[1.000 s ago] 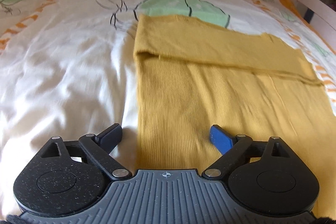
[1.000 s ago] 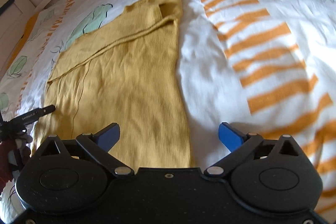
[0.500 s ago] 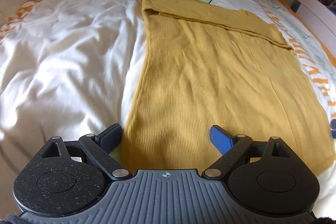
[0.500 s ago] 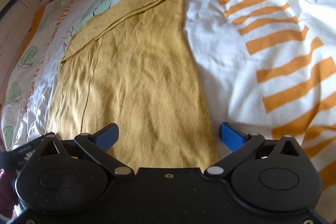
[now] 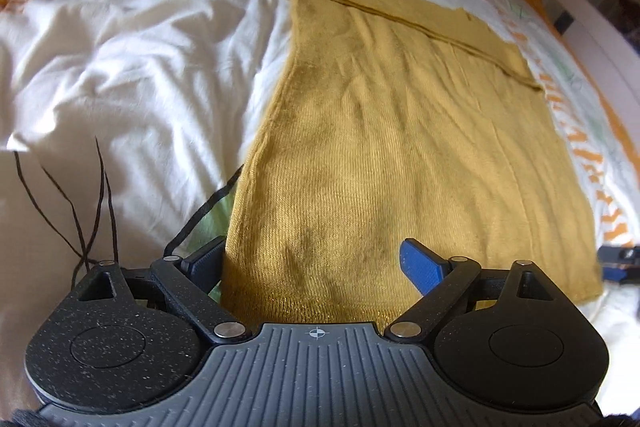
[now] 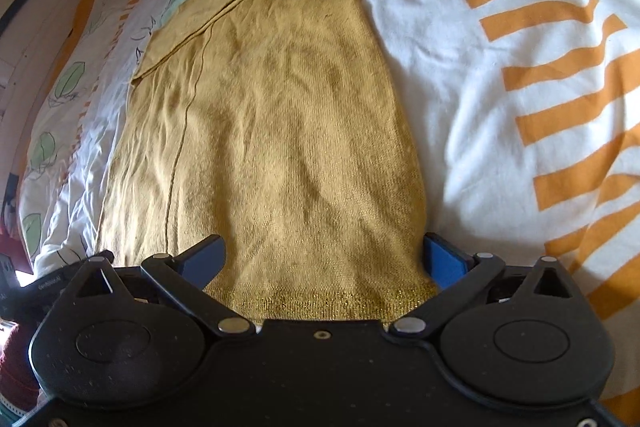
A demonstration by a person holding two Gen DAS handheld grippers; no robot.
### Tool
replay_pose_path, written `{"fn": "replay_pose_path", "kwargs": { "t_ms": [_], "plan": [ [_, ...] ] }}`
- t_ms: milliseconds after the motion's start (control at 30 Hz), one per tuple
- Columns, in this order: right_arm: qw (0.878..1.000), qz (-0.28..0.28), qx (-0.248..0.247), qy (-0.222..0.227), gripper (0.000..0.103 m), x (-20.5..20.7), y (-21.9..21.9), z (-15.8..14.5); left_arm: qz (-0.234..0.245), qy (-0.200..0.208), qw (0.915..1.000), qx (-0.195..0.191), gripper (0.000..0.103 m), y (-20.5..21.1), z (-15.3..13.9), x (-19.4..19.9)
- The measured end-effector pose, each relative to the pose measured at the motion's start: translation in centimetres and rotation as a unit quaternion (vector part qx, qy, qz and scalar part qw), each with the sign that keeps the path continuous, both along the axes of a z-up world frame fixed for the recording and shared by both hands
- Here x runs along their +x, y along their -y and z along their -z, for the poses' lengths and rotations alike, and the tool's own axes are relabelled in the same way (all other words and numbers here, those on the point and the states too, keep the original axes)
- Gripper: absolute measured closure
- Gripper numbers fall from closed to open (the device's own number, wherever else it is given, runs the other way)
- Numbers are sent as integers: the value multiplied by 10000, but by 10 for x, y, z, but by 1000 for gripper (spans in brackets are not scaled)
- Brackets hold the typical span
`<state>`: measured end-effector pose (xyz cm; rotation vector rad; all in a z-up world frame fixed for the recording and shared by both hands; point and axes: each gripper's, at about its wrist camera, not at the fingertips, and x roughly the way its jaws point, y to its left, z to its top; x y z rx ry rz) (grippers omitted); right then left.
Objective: Fold small clothes
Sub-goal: 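Grasp the sweater hem with the right tool while the left tool grasps it too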
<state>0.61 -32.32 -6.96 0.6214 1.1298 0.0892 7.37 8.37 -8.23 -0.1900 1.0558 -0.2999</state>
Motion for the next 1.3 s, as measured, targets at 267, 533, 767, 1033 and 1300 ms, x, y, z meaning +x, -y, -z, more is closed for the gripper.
{"fn": "replay_pose_path", "kwargs": {
  "t_ms": [267,533,767,1033,1300],
  "plan": [
    [9993,121,345,70,0,0,8,8,31,187,9998,24,8,4,4,4],
    [9986,154,483,156,0,-2,12,9,118,239,9996,67,8,6,4,2],
    [9987,89,443,223,2,-3,9,7,-385,310,9988,-13,51,-10,0,-1],
    [9979,291,434,382,73,-10,11,-1,-583,289,9976,-245,80,-20,-3,-2],
    [9983,243,314,424,75,-13,5,-11,-170,218,9988,-394,89,-11,-9,-8]
  ]
}}
